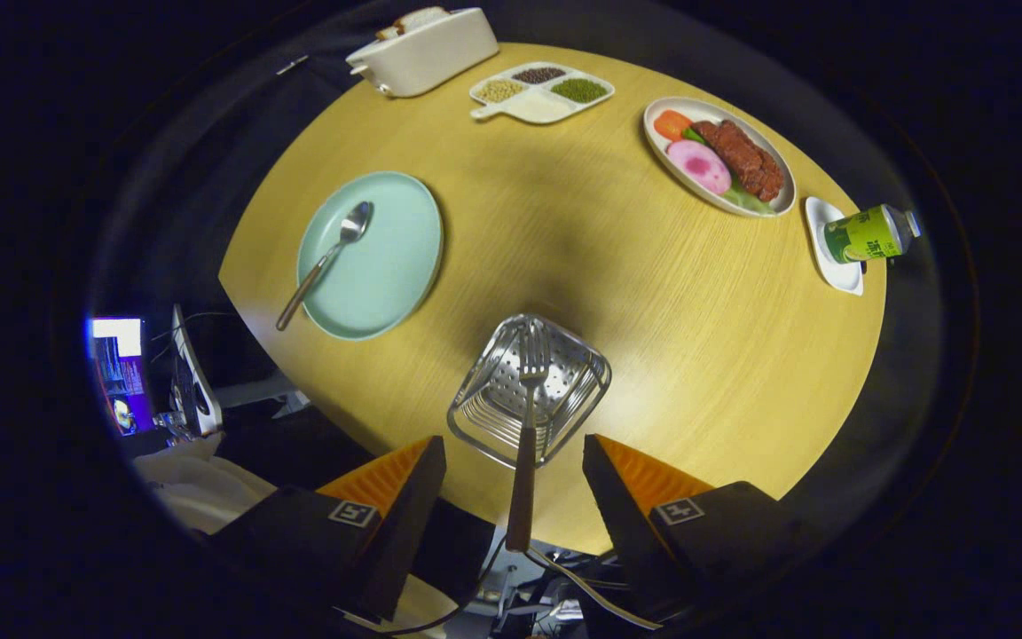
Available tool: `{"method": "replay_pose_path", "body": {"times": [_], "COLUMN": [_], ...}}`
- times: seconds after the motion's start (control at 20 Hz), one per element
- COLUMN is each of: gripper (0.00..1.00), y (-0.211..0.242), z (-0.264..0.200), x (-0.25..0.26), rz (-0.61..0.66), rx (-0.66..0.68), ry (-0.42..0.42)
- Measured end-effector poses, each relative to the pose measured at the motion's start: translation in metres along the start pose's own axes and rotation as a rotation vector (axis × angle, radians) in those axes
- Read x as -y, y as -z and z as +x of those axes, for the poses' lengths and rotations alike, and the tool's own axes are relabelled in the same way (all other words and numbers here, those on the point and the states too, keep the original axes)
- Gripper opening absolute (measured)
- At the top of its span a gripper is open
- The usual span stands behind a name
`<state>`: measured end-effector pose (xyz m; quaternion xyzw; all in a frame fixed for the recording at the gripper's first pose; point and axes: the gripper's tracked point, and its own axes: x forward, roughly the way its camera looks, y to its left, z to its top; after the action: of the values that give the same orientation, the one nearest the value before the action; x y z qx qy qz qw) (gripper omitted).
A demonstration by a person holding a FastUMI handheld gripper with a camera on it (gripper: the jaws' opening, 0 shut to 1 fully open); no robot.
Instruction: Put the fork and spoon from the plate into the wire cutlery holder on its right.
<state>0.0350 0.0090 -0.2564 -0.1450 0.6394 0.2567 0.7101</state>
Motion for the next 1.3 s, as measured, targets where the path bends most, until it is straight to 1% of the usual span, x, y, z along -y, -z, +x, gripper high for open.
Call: {"method": "replay_pose_path", "body": {"times": [0.15,0.3,0.45,0.6,0.75,0.85,1.0,1.05,1.1,1.3], "gripper": [1.00,1.00,1.00,1.00,0.99,0.99,1.00,0.99,0.99,0.99], "y": [-0.021,-0.039,-0.051,-0.060,-0.067,-0.074,-0.087,-0.091,-0.092,-0.097], "z": [-0.021,-0.052,-0.090,-0.117,-0.127,-0.120,-0.107,-0.097,-0.084,-0.025], "x": [0.004,0.002,-0.007,-0.036,-0.059,-0.076,-0.105,-0.115,-0.128,-0.166], "rz": [0.118,0.193,0.217,0.248,0.272,0.283,0.306,0.314,0.320,0.338], "rx": [0.172,0.367,0.573,0.732,0.869,0.904,0.970,0.971,0.955,0.824], "ry": [0.029,0.065,0.123,0.138,0.173,0.195,0.194,0.186,0.167,0.100]}}
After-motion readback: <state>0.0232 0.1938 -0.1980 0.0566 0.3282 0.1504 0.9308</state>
